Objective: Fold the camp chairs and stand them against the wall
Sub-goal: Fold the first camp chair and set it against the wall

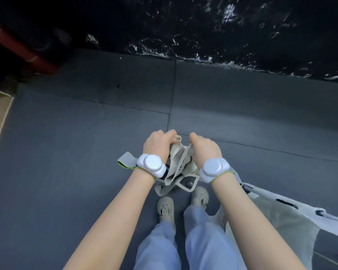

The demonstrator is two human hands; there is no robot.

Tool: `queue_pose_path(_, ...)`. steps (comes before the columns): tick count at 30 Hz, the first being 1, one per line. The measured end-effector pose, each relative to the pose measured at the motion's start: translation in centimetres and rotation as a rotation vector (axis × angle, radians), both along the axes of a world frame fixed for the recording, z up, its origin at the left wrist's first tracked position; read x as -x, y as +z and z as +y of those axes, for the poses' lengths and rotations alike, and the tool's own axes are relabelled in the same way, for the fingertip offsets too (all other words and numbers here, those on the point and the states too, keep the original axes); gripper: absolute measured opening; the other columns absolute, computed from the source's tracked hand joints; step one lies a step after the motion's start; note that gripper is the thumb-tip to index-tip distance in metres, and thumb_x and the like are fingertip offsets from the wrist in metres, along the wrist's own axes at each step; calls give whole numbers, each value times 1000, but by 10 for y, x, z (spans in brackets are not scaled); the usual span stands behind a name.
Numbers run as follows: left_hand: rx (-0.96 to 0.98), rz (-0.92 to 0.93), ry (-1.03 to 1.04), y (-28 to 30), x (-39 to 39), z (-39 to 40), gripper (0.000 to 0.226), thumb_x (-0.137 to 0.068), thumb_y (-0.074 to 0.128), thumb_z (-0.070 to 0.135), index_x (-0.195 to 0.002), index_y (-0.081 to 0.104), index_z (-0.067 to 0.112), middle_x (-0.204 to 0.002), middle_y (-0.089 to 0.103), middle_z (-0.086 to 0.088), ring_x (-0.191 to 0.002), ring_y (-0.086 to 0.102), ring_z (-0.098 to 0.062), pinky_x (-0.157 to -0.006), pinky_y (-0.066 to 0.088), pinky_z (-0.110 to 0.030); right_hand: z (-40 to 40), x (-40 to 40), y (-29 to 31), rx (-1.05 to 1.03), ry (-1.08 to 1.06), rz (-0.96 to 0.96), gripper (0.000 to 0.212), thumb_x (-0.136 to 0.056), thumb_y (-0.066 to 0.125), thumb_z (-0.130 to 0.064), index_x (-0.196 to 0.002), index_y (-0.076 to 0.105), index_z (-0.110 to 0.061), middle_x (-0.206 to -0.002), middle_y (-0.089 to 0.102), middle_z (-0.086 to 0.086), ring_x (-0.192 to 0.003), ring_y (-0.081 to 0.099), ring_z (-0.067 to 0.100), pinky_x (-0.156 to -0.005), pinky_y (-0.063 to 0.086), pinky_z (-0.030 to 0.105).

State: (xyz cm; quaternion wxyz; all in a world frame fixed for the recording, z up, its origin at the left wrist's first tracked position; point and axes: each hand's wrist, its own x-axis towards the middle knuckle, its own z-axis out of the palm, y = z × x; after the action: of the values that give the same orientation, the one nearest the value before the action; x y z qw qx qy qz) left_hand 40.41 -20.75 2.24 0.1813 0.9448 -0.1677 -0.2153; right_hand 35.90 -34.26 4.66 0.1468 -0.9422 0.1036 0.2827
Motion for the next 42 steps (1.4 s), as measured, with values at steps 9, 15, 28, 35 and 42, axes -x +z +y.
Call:
queue_pose_path(9,32,-162,60,44,-162,-102,12,-89,52,14,-98,61,18,-76,52,-11,-79,55,-33,-66,50,-42,-109,-173,42,16,74,-155,27,-84,42,8,-105,46,-9,-97,60,12,-73,39,26,-62,30,30)
queue_pose_path(15,41,-203,83,49,-273,-163,24,-90,50,9,-106,61,23,-81,57,-6,-77,56,-30,-65,49,-40,-174,-285,55,14,96,-199,36,-84,43,11,-115,47,-5,-107,61,14,-74,44,29,-62,33,33)
queue_pose_path(28,104,-195,36,13,-482,-233,25,-93,47,7,-105,65,18,-85,67,-17,-77,61,-36,-66,48,-42,-238,-477,9,120,-6,-363,48,-76,40,19,-117,50,-4,-70,44,9,-73,47,30,-62,34,33)
queue_pose_path(35,114,-224,35,-24,-537,-247,25,-91,46,10,-107,65,16,-90,67,-20,-82,64,-37,-70,53,-45,-246,-533,-26,121,-50,-393,48,-80,39,18,-122,49,-3,-88,57,20,-78,54,33,-63,36,34)
queue_pose_path(42,247,-271,122,-48,-575,-250,35,-94,52,25,-127,53,15,-101,70,-18,-91,67,-33,-75,54,-40,-258,-560,-57,84,-231,-566,48,-85,42,12,-131,41,0,-123,52,19,-86,62,39,-59,39,34)
